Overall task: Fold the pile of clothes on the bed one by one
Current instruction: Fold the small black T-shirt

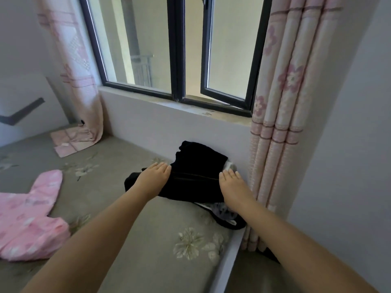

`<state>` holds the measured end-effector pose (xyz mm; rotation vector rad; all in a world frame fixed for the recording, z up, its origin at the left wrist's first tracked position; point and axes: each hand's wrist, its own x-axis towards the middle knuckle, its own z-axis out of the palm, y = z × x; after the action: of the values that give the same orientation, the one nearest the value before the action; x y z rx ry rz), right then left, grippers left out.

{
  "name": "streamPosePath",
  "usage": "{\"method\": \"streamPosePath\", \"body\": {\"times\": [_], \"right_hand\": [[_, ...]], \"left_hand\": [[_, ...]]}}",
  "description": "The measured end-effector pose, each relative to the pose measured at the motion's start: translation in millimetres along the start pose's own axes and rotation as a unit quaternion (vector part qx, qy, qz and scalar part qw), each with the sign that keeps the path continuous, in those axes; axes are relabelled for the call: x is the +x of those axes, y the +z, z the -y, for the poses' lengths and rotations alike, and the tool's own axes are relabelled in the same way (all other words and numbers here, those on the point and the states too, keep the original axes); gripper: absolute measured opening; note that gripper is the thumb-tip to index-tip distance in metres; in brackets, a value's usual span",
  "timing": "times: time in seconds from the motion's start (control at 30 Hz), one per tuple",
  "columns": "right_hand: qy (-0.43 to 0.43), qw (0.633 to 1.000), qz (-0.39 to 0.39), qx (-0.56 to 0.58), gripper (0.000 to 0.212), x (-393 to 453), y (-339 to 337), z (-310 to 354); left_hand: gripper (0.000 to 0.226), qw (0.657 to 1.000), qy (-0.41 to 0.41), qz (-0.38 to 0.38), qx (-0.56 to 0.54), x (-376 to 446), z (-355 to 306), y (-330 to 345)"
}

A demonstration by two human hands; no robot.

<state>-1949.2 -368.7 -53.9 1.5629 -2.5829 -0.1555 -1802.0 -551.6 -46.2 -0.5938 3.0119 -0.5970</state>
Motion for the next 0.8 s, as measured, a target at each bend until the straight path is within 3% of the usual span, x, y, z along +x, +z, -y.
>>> {"method": "streamPosePath", "body": {"times": [0.33, 0.4, 0.47, 0.57, 0.67, 0.8], "right_hand": [[-0.064, 0.997, 0.017, 0.047, 0.056, 246.2, 54.9, -122.3], [-0.052, 0.997, -0.009, 0.049, 0.053, 286.6, 53.8, -141.1], [-0.047, 0.995, -0.083, 0.026, 0.049, 319.6, 58.3, -153.4], [-0.094, 0.981, -0.17, -0.016, 0.043, 343.5, 93.0, -151.7], [-0.121, 0.988, -0.094, -0.018, 0.051, 344.1, 158.6, -125.5], [-0.078, 0.993, 0.075, 0.042, 0.061, 337.1, 228.0, -83.6]], "left_hand": [[0.053, 0.996, -0.059, 0.054, -0.041, 253.8, 41.5, 63.0], [0.055, 0.996, -0.067, 0.04, -0.042, 303.2, 56.6, 68.3], [0.056, 0.996, -0.073, 0.019, -0.047, 342.4, 71.8, 77.6], [0.059, 0.996, -0.064, 0.023, -0.063, 376.8, 83.4, 114.9], [0.063, 0.99, -0.067, 0.115, -0.044, 387.9, 72.3, 177.0], [0.063, 0.954, -0.16, 0.232, -0.1, 364.5, 33.4, 258.3]]}}
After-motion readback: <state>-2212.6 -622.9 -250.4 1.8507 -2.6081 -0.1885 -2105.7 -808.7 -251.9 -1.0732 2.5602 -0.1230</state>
